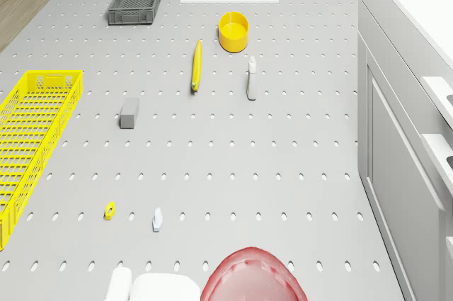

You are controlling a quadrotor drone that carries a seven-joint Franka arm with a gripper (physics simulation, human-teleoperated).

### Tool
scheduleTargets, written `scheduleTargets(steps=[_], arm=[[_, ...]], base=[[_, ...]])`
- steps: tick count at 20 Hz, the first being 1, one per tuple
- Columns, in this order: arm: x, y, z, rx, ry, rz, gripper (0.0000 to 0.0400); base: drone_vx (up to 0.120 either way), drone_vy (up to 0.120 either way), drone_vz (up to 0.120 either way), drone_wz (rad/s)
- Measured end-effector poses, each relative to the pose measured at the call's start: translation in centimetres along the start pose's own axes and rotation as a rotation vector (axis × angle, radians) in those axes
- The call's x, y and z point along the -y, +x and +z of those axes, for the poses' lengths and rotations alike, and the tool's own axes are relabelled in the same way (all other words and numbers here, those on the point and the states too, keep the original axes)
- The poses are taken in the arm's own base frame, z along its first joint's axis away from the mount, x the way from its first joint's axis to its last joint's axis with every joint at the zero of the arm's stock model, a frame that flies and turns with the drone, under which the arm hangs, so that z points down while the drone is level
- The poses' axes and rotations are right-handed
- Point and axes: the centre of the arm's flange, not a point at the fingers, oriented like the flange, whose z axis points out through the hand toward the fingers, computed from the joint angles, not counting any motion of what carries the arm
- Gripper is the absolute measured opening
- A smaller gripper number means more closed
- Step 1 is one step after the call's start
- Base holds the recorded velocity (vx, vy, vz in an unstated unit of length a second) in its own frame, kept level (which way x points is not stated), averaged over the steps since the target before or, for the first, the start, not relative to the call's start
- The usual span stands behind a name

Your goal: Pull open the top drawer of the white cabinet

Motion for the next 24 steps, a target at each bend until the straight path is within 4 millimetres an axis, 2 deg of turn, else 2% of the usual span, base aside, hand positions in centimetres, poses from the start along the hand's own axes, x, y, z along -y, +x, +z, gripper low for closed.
scheduleTargets(steps=[3, 8, 17, 24], arm=[[0.0, 0.0, 1.3, 0.000, 0.000, 0.000, 0.0305], [0.0, 0.0, 3.0, 0.000, 0.000, 0.000, 0.0305], [0.0, 0.0, 3.9, 0.000, 0.000, 0.000, 0.0305], [0.0, 0.0, 5.7, 0.000, 0.000, 0.000, 0.0305]], base=[[0.027, 0.000, 0.000, 0.000], [0.120, 0.000, 0.000, 0.000], [0.120, 0.000, 0.000, 0.000], [0.006, 0.000, 0.000, 0.000]])
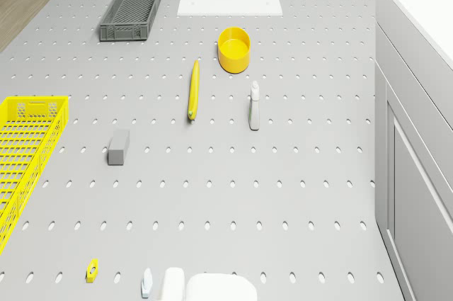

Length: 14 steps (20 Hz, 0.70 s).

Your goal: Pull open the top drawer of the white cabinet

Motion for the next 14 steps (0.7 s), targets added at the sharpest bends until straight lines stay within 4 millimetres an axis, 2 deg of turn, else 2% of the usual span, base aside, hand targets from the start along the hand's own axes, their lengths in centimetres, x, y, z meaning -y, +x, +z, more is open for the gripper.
scheduleTargets(steps=[14], arm=[[0.0, -0.1, 7.2, 0.000, 0.000, 0.000, 0.0305]], base=[[0.000, 0.000, 0.000, 0.000]])
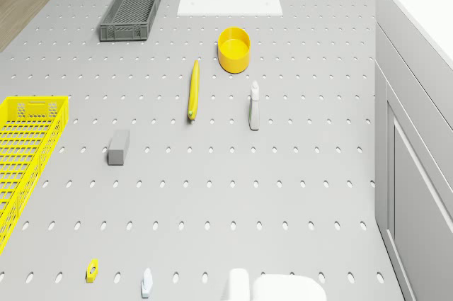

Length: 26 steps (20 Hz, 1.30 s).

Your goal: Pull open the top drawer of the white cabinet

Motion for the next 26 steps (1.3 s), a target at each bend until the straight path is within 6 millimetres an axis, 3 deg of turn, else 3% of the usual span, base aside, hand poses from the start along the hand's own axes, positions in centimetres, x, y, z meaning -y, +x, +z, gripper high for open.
scheduleTargets(steps=[8, 26], arm=[[-0.5, 0.5, 4.2, 0.000, 0.000, 0.000, 0.0305], [-1.9, 1.9, 9.9, 0.001, 0.000, 0.000, 0.0305]], base=[[0.000, 0.000, 0.000, 0.000], [0.000, 0.000, 0.000, 0.000]])
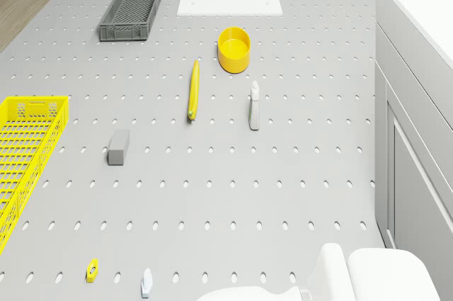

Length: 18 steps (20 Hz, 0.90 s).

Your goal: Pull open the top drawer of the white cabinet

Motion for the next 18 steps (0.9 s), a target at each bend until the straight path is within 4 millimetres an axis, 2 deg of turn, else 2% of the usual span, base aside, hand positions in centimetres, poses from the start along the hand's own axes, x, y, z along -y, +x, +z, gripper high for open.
scheduleTargets(steps=[9, 18], arm=[[0.2, 0.3, 3.7, 0.000, 0.000, 0.000, 0.0305], [2.5, 2.6, 4.8, 0.001, 0.000, 0.000, 0.0305]], base=[[0.000, 0.000, 0.000, 0.000], [0.000, 0.000, 0.000, 0.000]])
